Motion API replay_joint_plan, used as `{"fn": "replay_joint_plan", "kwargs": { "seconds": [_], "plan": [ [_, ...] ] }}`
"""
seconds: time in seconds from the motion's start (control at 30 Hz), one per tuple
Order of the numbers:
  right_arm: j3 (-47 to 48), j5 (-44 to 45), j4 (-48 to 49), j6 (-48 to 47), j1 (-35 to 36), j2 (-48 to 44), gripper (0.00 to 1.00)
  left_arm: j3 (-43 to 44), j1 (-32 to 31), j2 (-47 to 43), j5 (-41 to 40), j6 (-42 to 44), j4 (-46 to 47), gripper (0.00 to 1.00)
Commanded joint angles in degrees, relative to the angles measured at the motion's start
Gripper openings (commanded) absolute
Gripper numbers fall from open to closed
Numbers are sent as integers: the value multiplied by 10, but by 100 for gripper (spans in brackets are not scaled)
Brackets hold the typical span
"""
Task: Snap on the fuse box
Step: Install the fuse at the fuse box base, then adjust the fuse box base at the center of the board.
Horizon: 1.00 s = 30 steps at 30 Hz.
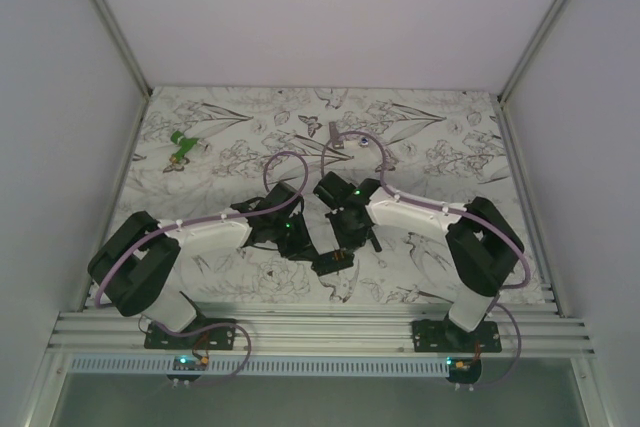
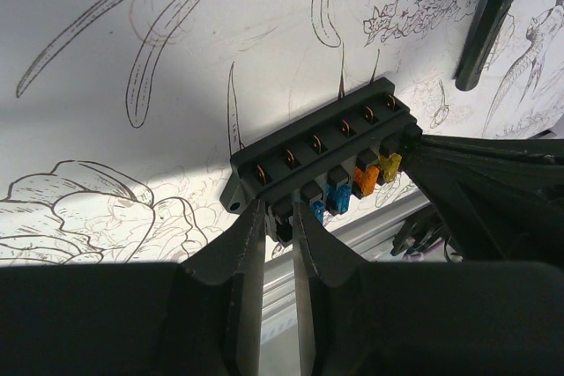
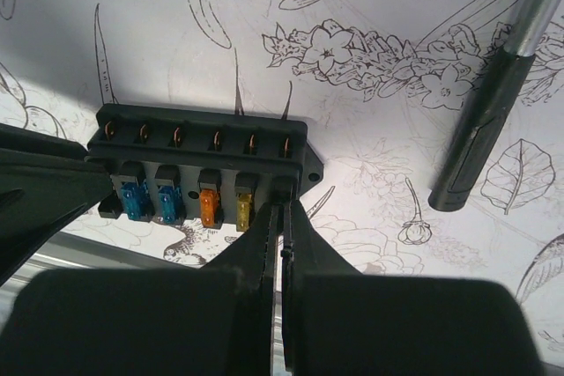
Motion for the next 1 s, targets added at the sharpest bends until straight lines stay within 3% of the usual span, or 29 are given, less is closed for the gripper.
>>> {"fn": "replay_joint_plan", "kwargs": {
  "seconds": [0.0,0.2,0.4,0.57,0.83,0.97],
  "plan": [
    [-75,97,-56,-20,18,155,0,-30,12,8,-79,19,-110,13],
    [-97,109,-53,-11,18,155,0,-35,12,-2,-84,17,-110,11],
    [-60,61,-34,-21,18,30,0,-39,12,-15,-91,14,-111,11],
    [-19,27,-19,-28,18,-43,11,-42,12,-27,-98,13,-111,12],
    [-8,9,-1,-25,17,-131,41,-32,12,-34,-109,22,-118,13],
    [-45,-19,27,-23,0,-156,44,-21,13,-34,-112,29,-124,15]
  ]
}}
